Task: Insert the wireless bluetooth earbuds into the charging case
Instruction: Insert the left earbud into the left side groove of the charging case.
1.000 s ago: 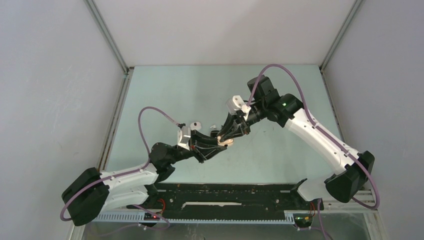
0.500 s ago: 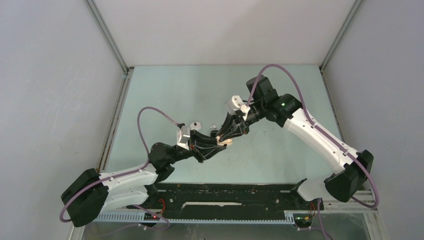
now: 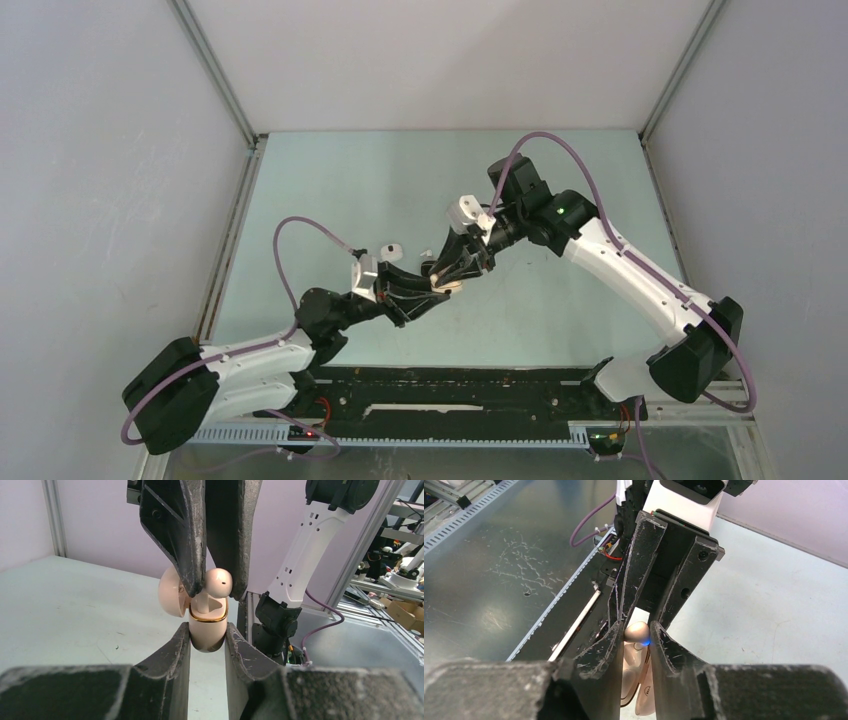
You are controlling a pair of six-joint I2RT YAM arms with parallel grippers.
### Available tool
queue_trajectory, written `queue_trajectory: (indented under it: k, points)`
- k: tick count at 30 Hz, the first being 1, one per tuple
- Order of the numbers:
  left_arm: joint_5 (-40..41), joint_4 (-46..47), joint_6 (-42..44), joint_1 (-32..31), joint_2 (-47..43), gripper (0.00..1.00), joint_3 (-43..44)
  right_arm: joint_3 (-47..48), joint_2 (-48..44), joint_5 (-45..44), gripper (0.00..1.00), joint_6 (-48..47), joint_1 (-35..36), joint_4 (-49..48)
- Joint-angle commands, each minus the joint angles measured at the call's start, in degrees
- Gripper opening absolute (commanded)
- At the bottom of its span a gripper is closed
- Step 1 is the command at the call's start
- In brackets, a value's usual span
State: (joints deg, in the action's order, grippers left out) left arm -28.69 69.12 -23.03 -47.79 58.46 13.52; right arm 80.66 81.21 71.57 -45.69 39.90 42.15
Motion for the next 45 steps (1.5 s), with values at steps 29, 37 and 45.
queue_trajectory:
  k: [29, 37, 45]
  points:
    - [0.7, 5.4, 0.3, 0.4, 2.6, 0.00, 1.1, 6.5, -2.4, -1.9, 0.68, 29.1, -2.7, -11.4]
    - [6.0, -4.6, 5.1, -0.1, -1.1, 0.00, 1.0, -1.4, -4.2, -18.5, 0.94, 32.1, -5.3, -11.6]
    - [10.1, -15.2, 11.9, -2.6, -3.1, 0.00, 2.6, -4.6, -5.1, -18.4, 1.00, 35.2, -4.5, -11.2]
